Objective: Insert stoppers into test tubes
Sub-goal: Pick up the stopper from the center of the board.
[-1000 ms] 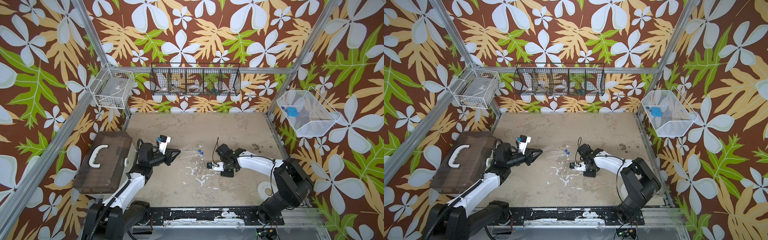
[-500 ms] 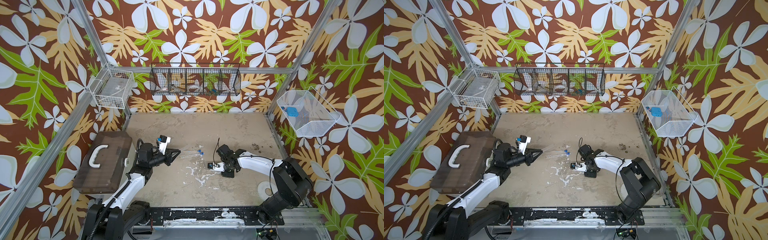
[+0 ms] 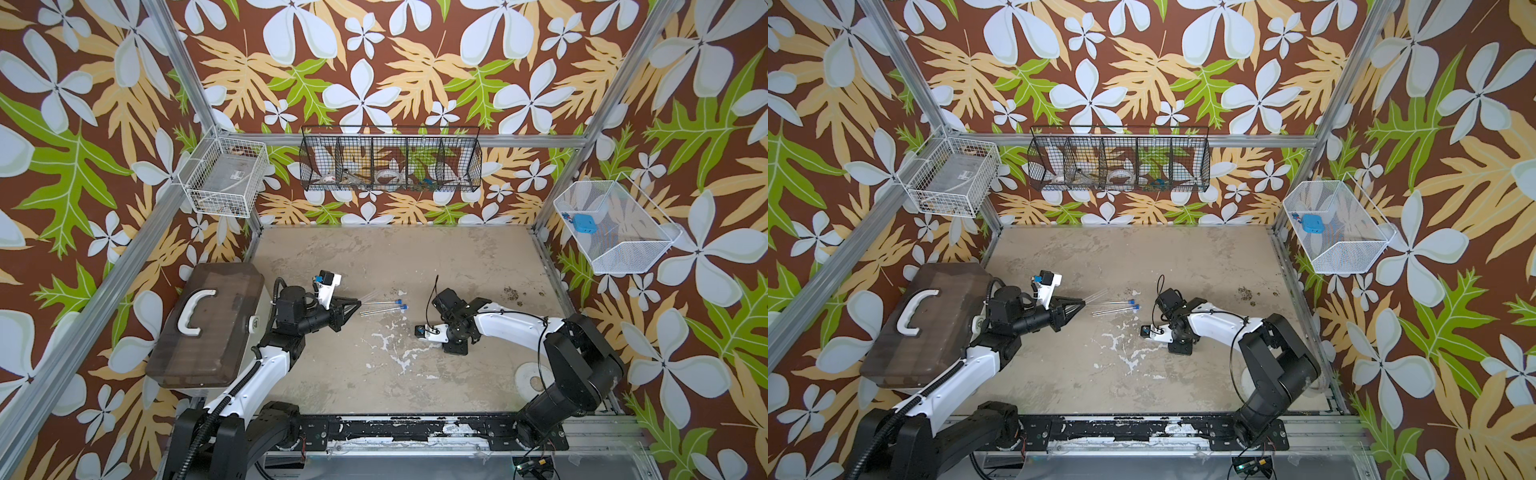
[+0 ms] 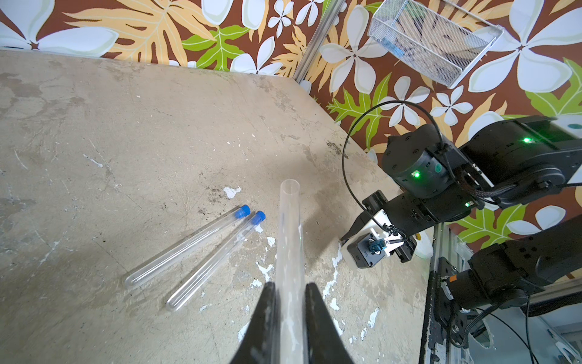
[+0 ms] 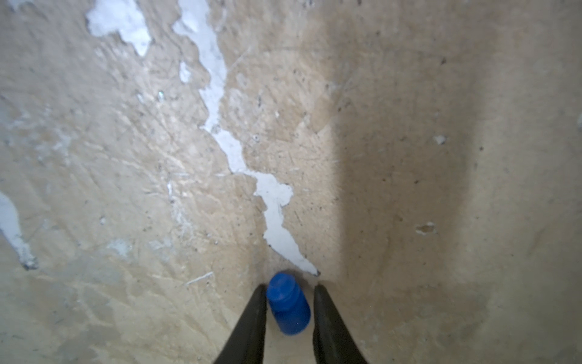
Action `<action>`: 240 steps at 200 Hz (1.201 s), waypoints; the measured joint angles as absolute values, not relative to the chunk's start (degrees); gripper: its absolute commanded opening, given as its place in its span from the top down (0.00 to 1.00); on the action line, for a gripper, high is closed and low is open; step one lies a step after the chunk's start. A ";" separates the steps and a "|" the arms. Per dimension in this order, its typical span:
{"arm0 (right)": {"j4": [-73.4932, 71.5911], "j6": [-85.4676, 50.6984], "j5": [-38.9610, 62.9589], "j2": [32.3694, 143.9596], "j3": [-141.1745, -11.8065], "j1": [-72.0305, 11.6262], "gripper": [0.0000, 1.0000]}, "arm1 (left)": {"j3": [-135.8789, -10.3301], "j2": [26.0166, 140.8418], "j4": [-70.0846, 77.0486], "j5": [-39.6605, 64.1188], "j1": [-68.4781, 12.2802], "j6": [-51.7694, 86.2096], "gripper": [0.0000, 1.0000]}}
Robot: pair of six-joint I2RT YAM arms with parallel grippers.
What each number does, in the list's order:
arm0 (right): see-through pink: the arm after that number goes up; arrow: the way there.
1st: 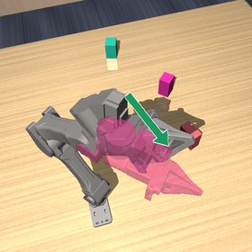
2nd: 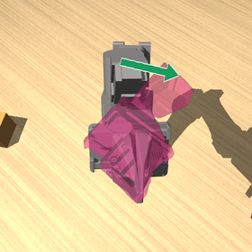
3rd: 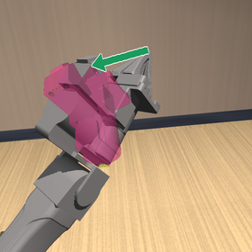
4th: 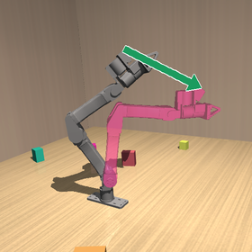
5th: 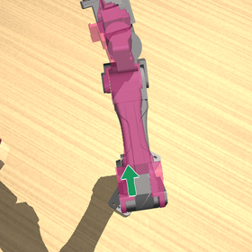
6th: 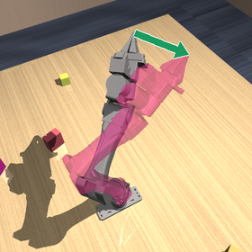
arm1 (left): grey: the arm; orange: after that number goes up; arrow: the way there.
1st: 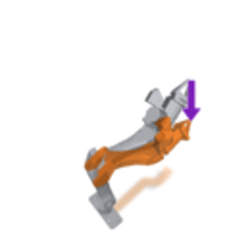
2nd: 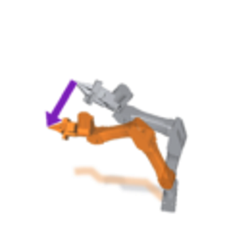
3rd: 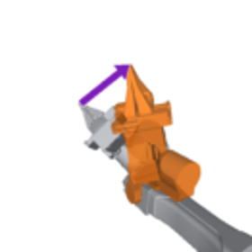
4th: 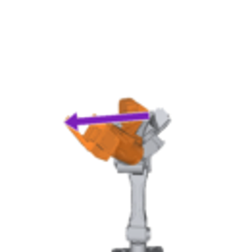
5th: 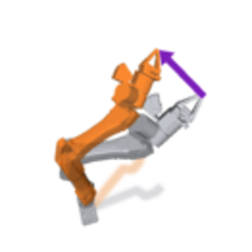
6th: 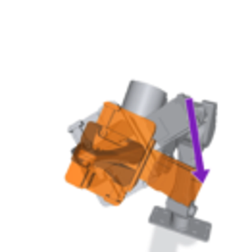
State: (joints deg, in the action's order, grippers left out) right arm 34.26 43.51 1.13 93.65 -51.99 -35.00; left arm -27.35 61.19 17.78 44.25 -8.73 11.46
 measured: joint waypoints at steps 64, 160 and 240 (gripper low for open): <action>34.26 43.48 1.52 93.95 -52.25 -35.00 0.79 | -27.35 61.19 17.78 44.25 -8.73 11.46 0.95; 34.09 43.24 1.76 91.00 -52.23 -34.96 0.83 | -26.76 61.23 17.82 45.30 -8.73 11.20 0.95; 37.78 42.39 7.68 88.60 -63.55 -35.97 0.86 | -24.08 64.95 24.62 54.72 -11.90 15.97 0.97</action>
State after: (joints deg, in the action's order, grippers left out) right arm 37.78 42.39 7.68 88.60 -63.55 -35.97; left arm -24.08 64.95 24.62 54.72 -11.90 15.97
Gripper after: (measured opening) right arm 0.143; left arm 0.174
